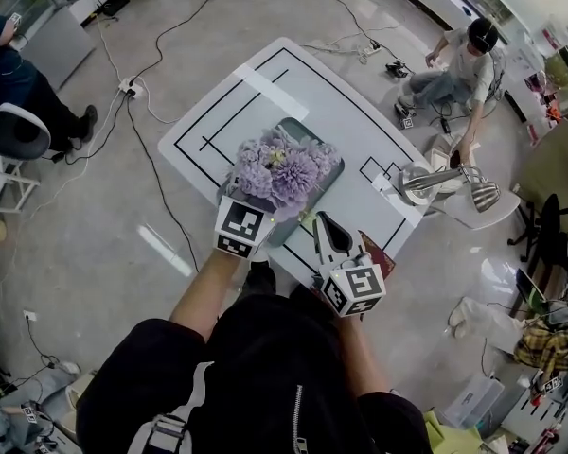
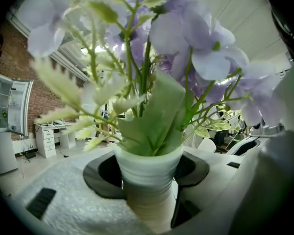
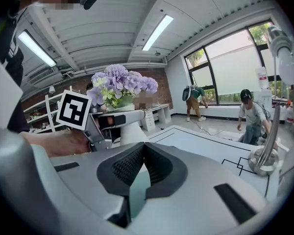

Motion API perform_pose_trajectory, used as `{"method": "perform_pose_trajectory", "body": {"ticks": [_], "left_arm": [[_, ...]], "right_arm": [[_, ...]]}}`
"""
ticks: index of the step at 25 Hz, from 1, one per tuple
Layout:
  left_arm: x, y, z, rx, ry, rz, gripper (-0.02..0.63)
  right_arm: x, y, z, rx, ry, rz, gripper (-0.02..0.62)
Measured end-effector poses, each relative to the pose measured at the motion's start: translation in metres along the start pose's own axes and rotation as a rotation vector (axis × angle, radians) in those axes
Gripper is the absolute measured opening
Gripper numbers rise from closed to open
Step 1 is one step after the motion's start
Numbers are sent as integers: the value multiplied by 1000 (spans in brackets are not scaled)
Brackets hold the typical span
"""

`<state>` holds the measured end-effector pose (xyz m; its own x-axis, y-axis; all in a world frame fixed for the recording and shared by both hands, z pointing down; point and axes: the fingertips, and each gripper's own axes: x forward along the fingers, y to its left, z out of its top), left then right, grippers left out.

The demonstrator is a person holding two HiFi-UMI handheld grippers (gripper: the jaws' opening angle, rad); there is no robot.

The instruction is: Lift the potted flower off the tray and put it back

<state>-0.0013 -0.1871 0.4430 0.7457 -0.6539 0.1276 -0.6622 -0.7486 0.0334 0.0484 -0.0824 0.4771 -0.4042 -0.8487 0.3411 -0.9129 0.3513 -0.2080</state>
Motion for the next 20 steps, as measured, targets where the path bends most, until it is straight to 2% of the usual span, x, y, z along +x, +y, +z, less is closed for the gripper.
{"method": "perform_pose_trajectory", "body": {"ticks": [12,20], "left_arm": [[36,0,-11,21,2,-76,252],[67,0,-33,23,14,-122,252]], "right_arm": [[-9,-23,-8,34,31,-84,8],[-18,-38,-22,66,71,-146,8]]}}
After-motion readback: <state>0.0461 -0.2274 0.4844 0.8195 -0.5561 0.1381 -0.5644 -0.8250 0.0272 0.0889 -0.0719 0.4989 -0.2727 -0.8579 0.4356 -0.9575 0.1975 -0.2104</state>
